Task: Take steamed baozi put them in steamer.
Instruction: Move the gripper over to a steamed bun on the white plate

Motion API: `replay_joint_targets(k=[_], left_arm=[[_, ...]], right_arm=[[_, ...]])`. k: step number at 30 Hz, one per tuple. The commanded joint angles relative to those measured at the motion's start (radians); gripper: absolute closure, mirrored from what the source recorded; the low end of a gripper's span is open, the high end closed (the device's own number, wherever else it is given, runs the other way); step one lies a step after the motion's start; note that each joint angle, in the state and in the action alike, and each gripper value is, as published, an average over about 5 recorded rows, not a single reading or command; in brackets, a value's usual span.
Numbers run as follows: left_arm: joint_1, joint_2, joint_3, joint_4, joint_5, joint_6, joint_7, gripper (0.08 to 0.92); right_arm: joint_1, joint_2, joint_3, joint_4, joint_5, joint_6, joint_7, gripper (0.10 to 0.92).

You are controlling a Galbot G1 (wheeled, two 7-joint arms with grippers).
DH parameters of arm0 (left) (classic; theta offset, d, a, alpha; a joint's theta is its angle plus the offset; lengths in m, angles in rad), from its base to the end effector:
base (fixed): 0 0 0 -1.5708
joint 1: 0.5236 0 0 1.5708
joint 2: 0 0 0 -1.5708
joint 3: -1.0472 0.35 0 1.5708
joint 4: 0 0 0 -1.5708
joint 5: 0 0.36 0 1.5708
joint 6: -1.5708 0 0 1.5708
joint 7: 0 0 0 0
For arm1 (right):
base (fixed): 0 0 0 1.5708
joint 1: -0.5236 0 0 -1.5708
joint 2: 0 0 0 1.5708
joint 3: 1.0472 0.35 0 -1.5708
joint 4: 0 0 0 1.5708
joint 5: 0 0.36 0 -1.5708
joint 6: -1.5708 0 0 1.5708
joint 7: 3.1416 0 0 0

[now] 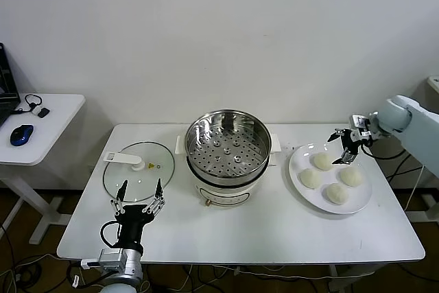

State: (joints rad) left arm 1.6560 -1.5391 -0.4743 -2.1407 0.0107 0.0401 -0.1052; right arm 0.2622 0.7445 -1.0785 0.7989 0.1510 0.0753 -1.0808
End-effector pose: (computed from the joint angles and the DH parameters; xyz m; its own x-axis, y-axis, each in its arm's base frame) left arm 0.1590 -0.0100 -0.3012 -0.9958 -0.0470 0.0783 -0.0459 0.9988 0.0168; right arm 0.5746 -0.2673 -0.1621 -0.2106 -0.1363 0.9680 -0.9775 0.0194 -0.2099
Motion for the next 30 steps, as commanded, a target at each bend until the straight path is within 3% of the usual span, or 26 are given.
replay_joint_targets(k=[1,10,21,30], left_arm=[[0.002,-0.001,0.002,-0.005,-0.009,-0.009,0.002,0.177],[0.000,0.005,-0.018,-0.002,-0.017,-0.013,0.003,0.177],[-0.002,0.012,-0.028,0.014,-0.012,-0.020,0.003,0.177],[-0.012,0.014,-0.027,0.029,-0.011,-0.029,0.001,0.177]], right_arm=[[0.098,0.170,-0.166,-0.270,-0.015,0.078,-0.071,0.203],[0.002,0.267,-0.013,-0.435,-0.091,0.131,-0.088,0.203],[-0.088,0.298,0.093,-0.489,-0.156,0.151,-0.091,0.203],[-0.115,0.349,0.265,-0.613,-0.303,0.199,-0.067,0.203]])
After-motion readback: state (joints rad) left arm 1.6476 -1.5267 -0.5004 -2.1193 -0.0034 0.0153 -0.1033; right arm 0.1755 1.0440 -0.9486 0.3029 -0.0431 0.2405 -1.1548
